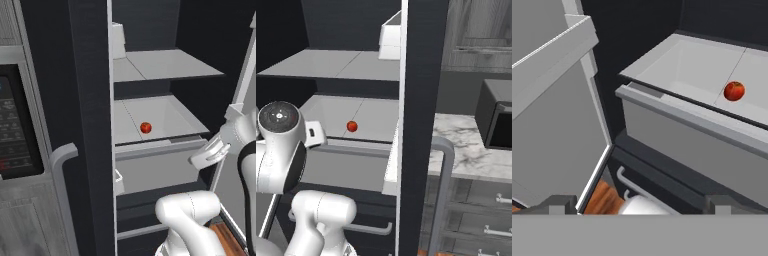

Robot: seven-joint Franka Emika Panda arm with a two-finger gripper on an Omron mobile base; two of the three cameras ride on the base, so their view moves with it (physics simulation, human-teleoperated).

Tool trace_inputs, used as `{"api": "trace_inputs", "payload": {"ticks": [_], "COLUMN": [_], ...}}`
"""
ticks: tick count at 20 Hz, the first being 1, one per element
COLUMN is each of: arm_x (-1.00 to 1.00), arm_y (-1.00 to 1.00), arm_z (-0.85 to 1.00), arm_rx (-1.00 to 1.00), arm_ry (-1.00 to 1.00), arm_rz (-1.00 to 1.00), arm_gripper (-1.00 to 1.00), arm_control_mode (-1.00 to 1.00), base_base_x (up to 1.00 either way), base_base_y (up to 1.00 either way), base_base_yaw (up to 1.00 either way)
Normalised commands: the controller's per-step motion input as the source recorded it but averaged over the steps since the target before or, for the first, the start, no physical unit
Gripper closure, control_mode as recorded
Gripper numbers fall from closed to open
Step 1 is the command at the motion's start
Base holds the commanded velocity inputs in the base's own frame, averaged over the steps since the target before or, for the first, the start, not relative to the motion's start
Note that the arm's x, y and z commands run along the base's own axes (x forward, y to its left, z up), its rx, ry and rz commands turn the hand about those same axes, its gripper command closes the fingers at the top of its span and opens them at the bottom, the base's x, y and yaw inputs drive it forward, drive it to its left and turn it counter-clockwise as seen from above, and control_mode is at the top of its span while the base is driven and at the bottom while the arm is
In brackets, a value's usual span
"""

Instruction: Retrieve the kiwi and apple from the fridge and place them into the bowl on the dining table.

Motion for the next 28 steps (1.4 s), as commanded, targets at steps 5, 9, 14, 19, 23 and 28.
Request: {"api": "trace_inputs", "payload": {"ticks": [5, 9, 14, 19, 23, 28], "arm_x": [0.3, 0.47, 0.5, 0.41, 0.35, 0.51], "arm_y": [0.02, 0.0, 0.0, 0.0, 0.0, 0.0], "arm_z": [-0.06, -0.07, -0.2, -0.37, -0.33, -0.14], "arm_rx": [0.0, 0.0, 0.0, -0.03, -0.03, 0.0], "arm_ry": [0.0, 0.0, 0.0, 0.0, 0.0, 0.03], "arm_rz": [0.0, -0.02, -0.06, -0.18, -0.21, -0.14], "arm_gripper": [-1.0, -1.0, -1.0, -1.0, -1.0, -1.0], "arm_control_mode": [-1.0, -1.0, -1.0, -1.0, -1.0, -1.0], "base_base_x": [0.0, 0.0, 0.0, 0.0, 0.0, 0.0], "base_base_y": [0.0, 0.0, 0.0, 0.0, 0.0, 0.0], "base_base_yaw": [0.0, 0.0, 0.0, 0.0, 0.0, 0.0]}}
